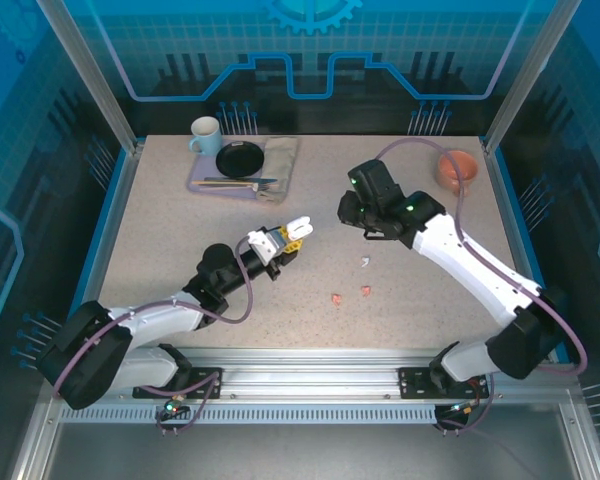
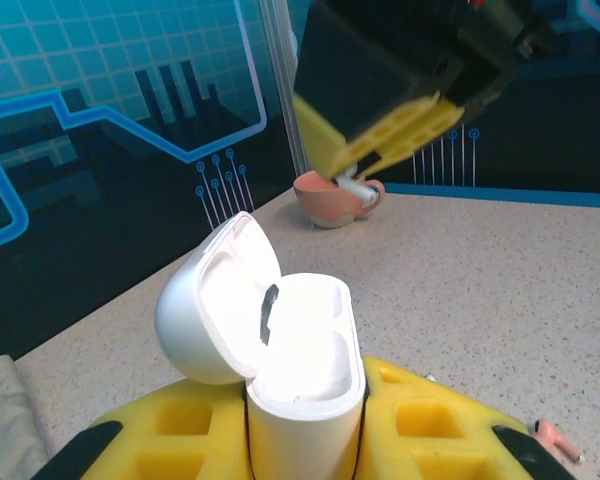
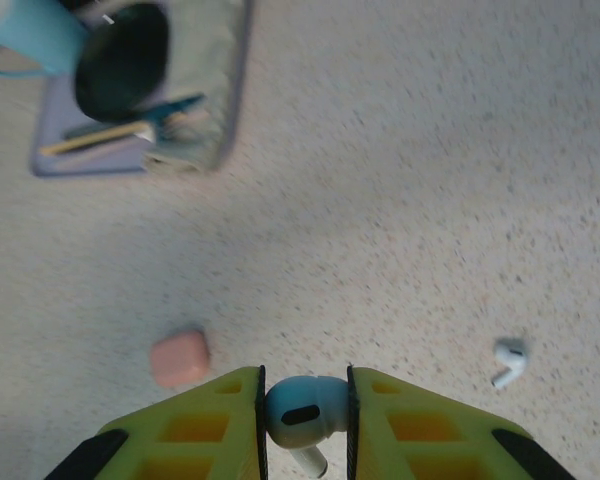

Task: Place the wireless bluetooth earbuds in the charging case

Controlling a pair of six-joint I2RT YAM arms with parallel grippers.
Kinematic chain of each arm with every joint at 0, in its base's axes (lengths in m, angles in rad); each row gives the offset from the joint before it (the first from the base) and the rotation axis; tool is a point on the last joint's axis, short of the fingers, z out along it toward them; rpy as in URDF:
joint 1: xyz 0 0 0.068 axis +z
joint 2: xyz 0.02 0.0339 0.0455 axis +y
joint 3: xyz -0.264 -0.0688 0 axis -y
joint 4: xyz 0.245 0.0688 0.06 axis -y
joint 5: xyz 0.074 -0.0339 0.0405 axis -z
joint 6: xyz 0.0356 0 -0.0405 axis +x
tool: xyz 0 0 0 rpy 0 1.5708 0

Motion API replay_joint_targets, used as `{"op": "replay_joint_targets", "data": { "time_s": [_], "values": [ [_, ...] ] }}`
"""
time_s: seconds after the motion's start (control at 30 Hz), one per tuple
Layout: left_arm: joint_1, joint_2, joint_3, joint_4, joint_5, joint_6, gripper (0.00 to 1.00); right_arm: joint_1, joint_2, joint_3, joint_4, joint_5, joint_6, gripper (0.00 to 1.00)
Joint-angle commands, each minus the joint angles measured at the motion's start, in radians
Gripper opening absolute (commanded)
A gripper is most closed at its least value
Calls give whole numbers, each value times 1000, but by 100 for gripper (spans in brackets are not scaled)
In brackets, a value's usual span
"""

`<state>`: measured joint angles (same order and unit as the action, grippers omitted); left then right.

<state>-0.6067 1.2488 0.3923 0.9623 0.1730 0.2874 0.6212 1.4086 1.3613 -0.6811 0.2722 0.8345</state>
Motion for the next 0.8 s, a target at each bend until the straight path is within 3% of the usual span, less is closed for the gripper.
{"op": "replay_joint_targets", "data": {
  "time_s": [0.0, 0.37, 0.77],
  "values": [
    [5, 28, 46, 22, 26, -23, 0, 9, -50, -22, 102, -14, -68, 24],
    [3, 99, 130, 34, 22, -68, 0, 93, -179, -173, 437, -94, -120, 25],
    [4, 103, 186, 39, -8, -139, 0, 196, -239, -333, 746, -64, -165, 25]
  ]
}}
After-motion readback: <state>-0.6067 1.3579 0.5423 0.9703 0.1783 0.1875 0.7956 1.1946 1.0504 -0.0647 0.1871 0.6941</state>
